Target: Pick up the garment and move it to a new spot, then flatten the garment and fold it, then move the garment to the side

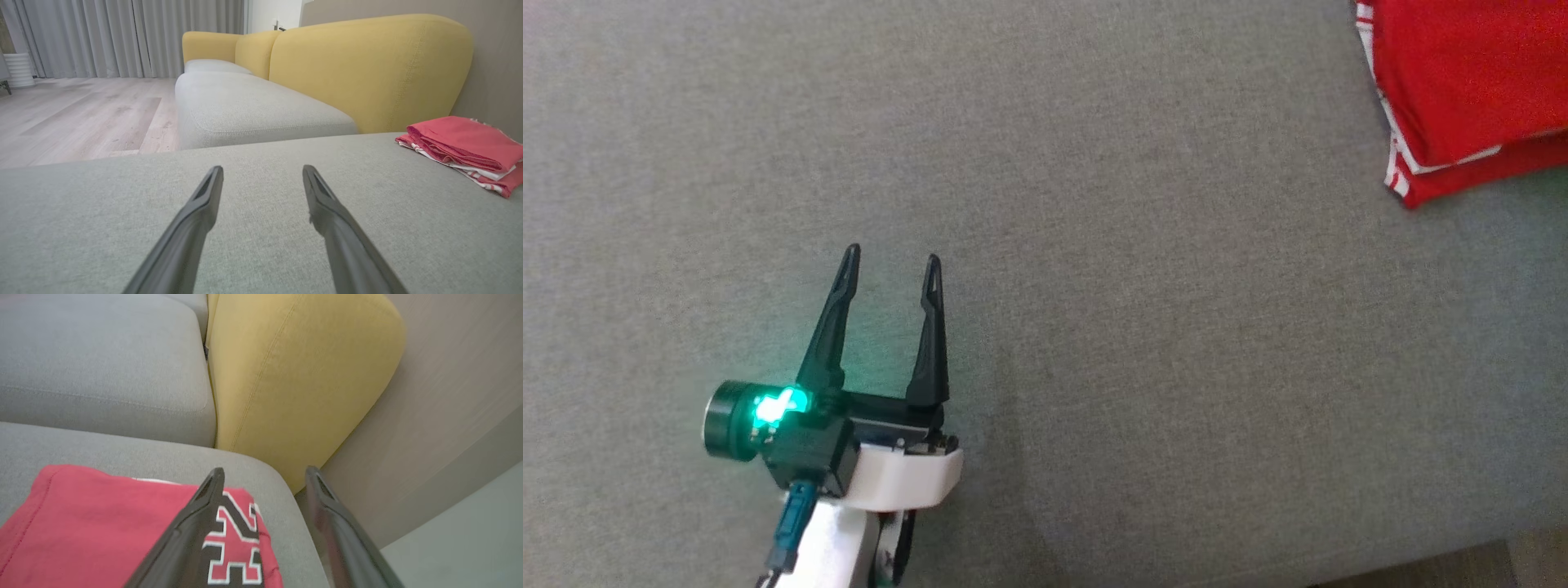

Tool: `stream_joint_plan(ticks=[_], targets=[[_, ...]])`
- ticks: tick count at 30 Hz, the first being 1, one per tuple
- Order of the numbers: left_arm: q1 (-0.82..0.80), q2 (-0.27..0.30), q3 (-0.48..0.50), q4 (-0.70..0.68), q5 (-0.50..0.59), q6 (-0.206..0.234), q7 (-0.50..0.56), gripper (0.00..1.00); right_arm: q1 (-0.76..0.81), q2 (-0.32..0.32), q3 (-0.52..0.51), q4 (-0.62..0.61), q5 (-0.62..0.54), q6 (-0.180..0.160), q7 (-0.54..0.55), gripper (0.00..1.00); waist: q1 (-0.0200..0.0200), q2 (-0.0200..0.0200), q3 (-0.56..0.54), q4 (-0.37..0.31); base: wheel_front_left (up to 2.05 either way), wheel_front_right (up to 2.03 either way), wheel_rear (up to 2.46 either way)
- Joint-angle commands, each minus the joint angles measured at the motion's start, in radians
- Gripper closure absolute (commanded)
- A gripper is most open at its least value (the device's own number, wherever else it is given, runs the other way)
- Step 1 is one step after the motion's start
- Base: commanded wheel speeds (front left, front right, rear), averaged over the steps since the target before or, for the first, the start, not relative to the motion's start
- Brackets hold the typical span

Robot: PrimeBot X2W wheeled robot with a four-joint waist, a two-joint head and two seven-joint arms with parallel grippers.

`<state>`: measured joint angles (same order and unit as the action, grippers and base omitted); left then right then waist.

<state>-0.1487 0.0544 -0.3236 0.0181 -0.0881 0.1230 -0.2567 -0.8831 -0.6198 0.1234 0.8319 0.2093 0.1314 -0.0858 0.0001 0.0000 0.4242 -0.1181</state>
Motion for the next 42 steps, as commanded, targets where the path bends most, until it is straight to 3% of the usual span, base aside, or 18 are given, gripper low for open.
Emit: stream_joint_plan(ticks=[1, 9, 16, 21, 29, 42], targets=[[-0.015, -0.004, 0.031, -0.029, 0.000, 0.002, -0.005, 0.00, 0.006, -0.020, -0.012, -0.036, -0.023, -0.001, -0.001, 0.00, -0.0001, 0.0000, -0.020, 0.009, 0.00, 0.00, 0.00], [0.032, -0.004, 0.039, 0.009, -0.079, 0.001, -0.005, 0.00, 0.187, 0.198, -0.041, -0.111, -0.089, -0.001, -0.047, 0.00, -0.0001, 0.0000, -0.180, 0.048, 0.00, 0.00, 0.00], [0.090, -0.004, 0.046, 0.065, -0.157, -0.007, -0.005, 0.00, 0.433, 0.364, 0.146, -0.194, 0.020, -0.001, -0.143, 0.00, -0.0001, 0.0000, -0.347, 0.101, 0.00, 0.00, 0.00], [0.145, -0.004, 0.083, 0.083, -0.149, 0.014, -0.005, 0.00, 0.596, 0.415, 0.224, -0.288, 0.089, -0.001, -0.175, 0.00, -0.0001, 0.0000, -0.447, 0.138, 0.00, 0.00, 0.00], [0.238, -0.004, 0.134, 0.037, -0.125, -0.023, -0.005, 0.00, 0.833, 0.489, 0.085, -0.557, 0.002, -0.001, -0.176, 0.00, -0.0001, 0.0000, -0.509, 0.167, 0.00, 0.00, 0.00], [0.275, -0.004, 0.163, 0.050, -0.099, -0.044, -0.005, 0.00, 0.926, 0.544, 0.004, -0.613, -0.058, -0.001, -0.176, 0.00, -0.0001, 0.0000, -0.507, 0.165, 0.00, 0.00, 0.00]])
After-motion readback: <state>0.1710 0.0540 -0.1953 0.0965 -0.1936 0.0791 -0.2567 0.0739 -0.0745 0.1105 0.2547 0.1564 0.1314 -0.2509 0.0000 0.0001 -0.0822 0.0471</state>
